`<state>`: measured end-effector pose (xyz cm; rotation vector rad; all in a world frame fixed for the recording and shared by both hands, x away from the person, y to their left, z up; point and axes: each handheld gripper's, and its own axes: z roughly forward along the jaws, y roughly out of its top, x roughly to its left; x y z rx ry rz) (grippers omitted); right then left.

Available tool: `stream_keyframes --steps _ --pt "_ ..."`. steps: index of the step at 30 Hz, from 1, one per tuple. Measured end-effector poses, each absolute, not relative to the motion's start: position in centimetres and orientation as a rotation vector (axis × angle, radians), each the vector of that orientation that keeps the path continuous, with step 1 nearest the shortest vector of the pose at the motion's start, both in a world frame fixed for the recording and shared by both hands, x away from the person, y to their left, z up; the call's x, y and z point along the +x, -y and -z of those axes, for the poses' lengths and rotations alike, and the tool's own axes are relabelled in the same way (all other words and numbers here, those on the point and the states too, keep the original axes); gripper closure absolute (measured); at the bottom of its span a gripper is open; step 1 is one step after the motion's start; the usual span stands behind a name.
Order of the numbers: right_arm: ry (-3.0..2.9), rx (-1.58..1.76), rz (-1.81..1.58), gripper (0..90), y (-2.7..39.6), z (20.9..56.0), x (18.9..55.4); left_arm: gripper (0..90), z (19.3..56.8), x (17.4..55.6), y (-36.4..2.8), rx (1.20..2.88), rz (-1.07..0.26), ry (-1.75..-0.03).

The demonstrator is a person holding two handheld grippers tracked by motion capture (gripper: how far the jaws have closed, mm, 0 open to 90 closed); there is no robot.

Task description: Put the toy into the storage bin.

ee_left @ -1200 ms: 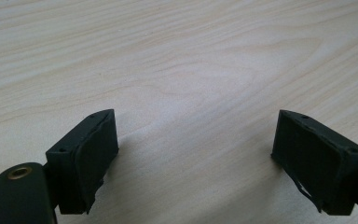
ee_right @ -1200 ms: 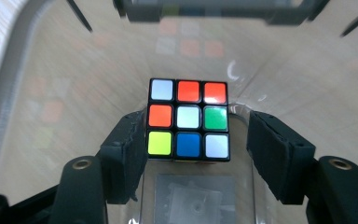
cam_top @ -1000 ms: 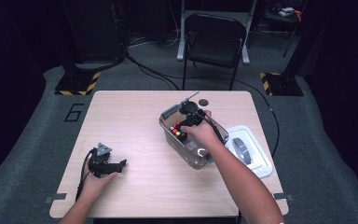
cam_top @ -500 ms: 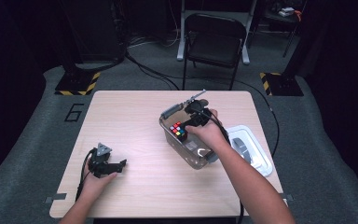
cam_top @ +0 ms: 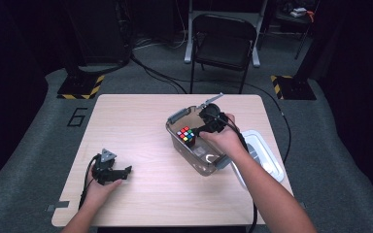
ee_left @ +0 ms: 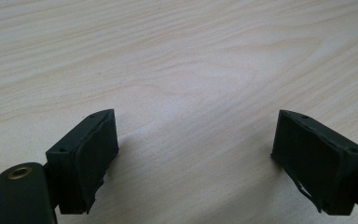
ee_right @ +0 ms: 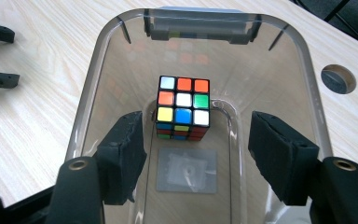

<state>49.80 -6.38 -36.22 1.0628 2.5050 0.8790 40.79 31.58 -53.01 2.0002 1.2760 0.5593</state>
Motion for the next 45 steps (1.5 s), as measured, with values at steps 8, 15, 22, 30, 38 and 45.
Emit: stream_keyframes --steps 8,15,22,30,38,45 --pt "-2.473 1.069 -0.913 35.6 7.8 35.5 49.0 13.8 53.0 40.8 -31.6 2.0 -0.559 -1.276" --pt "-2.474 1.051 -0.923 35.7 9.0 34.8 48.1 13.8 53.0 40.8 -31.6 2.0 -0.559 -1.276" --pt "-2.463 1.028 -0.935 35.9 10.0 34.3 47.2 13.8 53.0 40.8 -31.6 1.999 -0.56 -1.276" --pt "-2.459 1.034 -0.965 35.2 10.9 34.1 46.4 13.8 53.0 40.8 -31.6 2.0 -0.559 -1.276" --pt "-2.431 1.074 -0.985 35.7 12.1 34.1 45.9 13.8 53.0 40.8 -31.6 1.999 -0.559 -1.276" --pt "-2.417 1.076 -0.973 36.8 13.1 34.3 45.4 13.8 53.0 40.8 -31.6 2.0 -0.559 -1.276"
